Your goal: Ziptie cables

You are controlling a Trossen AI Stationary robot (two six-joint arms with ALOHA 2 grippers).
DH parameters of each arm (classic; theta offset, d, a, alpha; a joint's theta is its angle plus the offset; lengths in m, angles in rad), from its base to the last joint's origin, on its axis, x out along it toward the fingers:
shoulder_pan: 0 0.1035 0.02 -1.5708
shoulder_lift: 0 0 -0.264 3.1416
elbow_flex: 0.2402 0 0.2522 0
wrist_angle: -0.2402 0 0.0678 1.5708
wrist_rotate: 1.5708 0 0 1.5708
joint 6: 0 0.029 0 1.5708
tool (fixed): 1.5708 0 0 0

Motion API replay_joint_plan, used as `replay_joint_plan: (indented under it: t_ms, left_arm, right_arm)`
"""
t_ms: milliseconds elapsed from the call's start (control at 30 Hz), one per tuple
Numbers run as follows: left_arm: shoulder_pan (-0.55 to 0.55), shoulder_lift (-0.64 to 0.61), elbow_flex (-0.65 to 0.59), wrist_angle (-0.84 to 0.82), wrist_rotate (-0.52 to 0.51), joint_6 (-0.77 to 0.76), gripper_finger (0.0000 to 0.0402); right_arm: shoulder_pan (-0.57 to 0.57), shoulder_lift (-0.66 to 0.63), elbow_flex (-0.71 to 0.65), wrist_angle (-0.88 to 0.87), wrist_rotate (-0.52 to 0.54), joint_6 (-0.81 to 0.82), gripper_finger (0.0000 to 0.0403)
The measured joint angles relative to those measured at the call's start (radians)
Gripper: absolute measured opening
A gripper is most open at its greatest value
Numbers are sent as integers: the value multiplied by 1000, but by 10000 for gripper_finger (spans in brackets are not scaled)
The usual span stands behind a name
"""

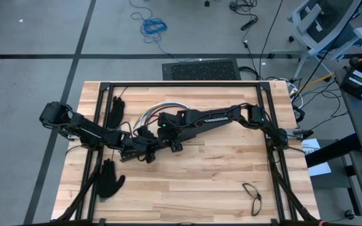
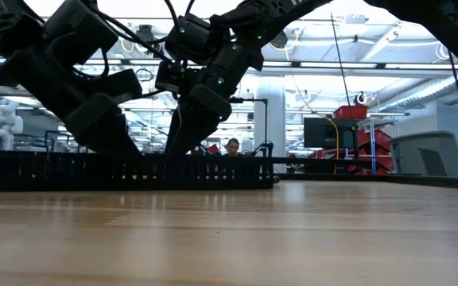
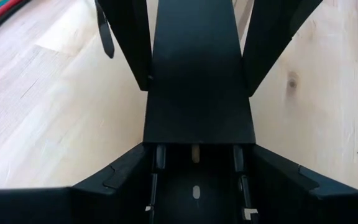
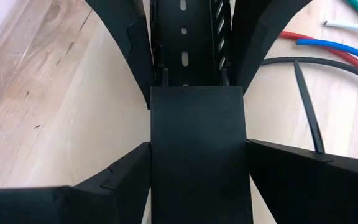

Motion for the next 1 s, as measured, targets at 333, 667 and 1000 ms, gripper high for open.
replay_joint_plan:
  t_ms: [333, 667, 1000]
  left_arm:
    - [-1, -5, 2, -16, 5, -1, 231]
    - [-2, -6, 2, -16, 9, 5, 231]
    - [-3, -8, 8, -1, 8, 3, 231]
  right_arm:
    - [3, 0, 1, -1, 8, 5, 240]
    - [2, 1, 1, -7, 8, 75, 251]
    - [1, 9, -5, -46, 46, 47, 321]
